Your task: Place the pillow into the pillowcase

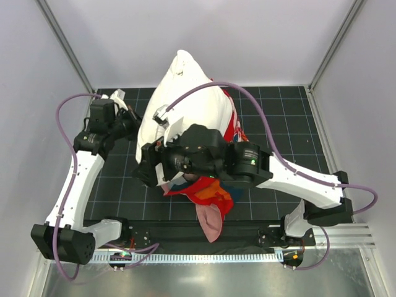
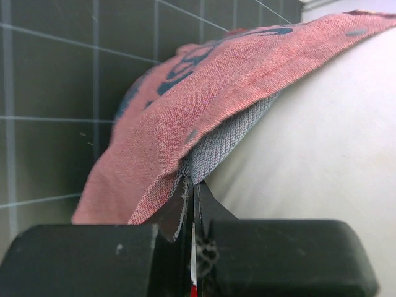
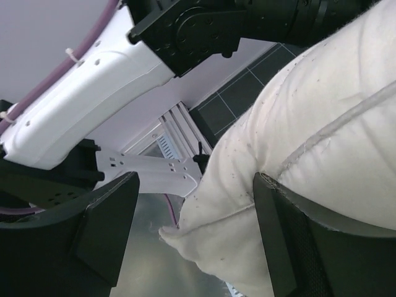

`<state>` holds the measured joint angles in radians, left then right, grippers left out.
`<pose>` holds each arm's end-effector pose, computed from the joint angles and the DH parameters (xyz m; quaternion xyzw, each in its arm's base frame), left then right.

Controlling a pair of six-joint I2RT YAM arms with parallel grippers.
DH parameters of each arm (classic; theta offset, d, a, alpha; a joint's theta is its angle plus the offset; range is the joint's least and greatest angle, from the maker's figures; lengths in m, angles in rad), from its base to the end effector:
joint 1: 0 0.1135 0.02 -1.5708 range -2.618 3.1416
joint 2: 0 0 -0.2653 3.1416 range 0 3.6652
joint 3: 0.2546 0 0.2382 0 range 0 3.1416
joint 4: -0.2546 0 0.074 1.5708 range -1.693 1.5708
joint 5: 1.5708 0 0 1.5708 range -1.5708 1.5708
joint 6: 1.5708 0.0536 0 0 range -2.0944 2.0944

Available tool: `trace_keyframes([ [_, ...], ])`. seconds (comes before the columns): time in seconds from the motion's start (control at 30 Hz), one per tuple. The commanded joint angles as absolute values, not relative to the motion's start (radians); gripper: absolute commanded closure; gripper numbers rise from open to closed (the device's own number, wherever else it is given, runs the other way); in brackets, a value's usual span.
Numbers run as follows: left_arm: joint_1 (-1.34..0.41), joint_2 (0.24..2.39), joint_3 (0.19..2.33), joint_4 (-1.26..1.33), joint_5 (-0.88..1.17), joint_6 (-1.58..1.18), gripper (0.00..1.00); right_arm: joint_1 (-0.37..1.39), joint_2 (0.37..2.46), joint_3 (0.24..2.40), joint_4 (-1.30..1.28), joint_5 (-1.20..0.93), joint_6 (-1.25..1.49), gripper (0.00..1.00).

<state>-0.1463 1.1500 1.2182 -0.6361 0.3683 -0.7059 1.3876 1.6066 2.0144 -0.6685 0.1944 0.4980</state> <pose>0.2367 -0.0544 0.3645 -0.1535 0.8528 -0.3415 0.3639 0.0721 0.3321 0.4925 -0.2862 0.7379 0.4454 0.4185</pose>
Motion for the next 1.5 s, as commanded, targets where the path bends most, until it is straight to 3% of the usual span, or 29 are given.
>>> trace_keyframes([
  [0.0,-0.114,1.192,1.27,-0.641,0.532,-0.767,1.0,1.382,1.482,2.054,-0.721,0.204,0.474,0.18],
  [0.17,-0.097,1.2,1.285,-0.64,0.526,-0.764,1.0,1.384,1.211,1.824,-0.57,0.227,0.494,0.16],
  [0.3,-0.071,1.212,1.29,-0.635,0.575,-0.79,1.0,1.382,0.881,1.441,-0.407,0.366,0.544,0.16],
  [0.4,-0.063,1.219,1.298,-0.637,0.581,-0.798,1.0,1.384,0.692,1.3,-0.576,0.653,0.664,0.19],
  [0.5,-0.06,1.22,1.313,-0.637,0.587,-0.802,1.0,1.382,0.597,1.181,-0.75,0.808,0.825,0.19],
  [0.73,-0.06,1.19,1.35,-0.676,0.584,-0.807,1.0,1.343,0.725,1.19,-0.865,0.899,0.91,0.23],
  [0.9,-0.058,1.17,1.347,-0.69,0.578,-0.813,1.0,1.004,0.945,1.192,-0.812,0.528,0.828,0.23],
  [1.03,-0.06,1.158,1.336,-0.692,0.581,-0.813,1.0,0.937,0.997,1.134,-0.599,0.427,0.799,0.23],
  [1.13,-0.058,1.155,1.339,-0.695,0.587,-0.811,1.0,0.887,1.087,1.172,-0.581,0.41,0.799,0.26],
  [1.23,-0.06,1.144,1.35,-0.704,0.603,-0.81,1.0,0.864,1.158,1.206,-0.572,0.422,0.802,0.43],
  [1.27,-0.06,1.141,1.359,-0.709,0.607,-0.805,1.0,0.861,1.169,1.216,-0.575,0.434,0.804,0.53],
  [1.3,-0.06,1.138,1.367,-0.721,0.609,-0.799,1.0,0.854,1.175,1.219,-0.577,0.433,0.81,0.71],
  [1.37,-0.06,1.132,1.429,-0.779,0.601,-0.766,1.0,0.854,1.174,1.241,-0.572,0.411,0.807,0.84],
  [1.4,-0.06,1.131,1.454,-0.805,0.597,-0.756,1.0,0.854,1.169,1.252,-0.56,0.396,0.804,0.96],
  [1.47,-0.067,1.123,1.534,-0.845,0.577,-0.753,1.0,0.854,1.152,1.314,-0.558,0.364,0.782,0.96],
])
